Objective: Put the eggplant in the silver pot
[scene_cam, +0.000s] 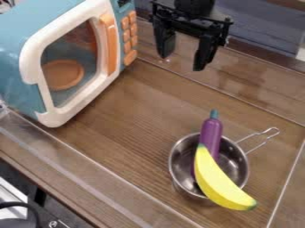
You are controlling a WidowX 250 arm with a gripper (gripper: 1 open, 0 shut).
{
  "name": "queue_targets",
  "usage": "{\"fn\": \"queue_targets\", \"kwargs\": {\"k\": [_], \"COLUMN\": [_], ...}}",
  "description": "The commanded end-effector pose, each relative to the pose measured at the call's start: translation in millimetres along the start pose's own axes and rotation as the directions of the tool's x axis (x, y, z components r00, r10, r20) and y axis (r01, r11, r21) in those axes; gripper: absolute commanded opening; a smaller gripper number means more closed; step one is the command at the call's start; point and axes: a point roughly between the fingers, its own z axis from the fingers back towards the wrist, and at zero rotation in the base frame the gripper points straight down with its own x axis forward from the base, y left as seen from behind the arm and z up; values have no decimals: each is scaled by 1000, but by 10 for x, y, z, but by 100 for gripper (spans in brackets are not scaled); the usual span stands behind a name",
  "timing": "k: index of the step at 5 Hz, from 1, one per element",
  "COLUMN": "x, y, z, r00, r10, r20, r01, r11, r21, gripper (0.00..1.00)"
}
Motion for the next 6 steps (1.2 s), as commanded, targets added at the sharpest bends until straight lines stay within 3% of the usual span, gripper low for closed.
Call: {"fn": "queue_targets", "kwargs": {"k": [1, 4, 6], "x": [9, 127, 4], "y": [47, 312, 279], "z": [18, 30, 89], "r00": [999, 994, 993], "r10": [49, 85, 65], "r20": [17, 70, 100], "r01": [-48, -83, -61], "r11": [999, 996, 997], "r21": [-6, -29, -41], "gripper": [100, 100, 100]}}
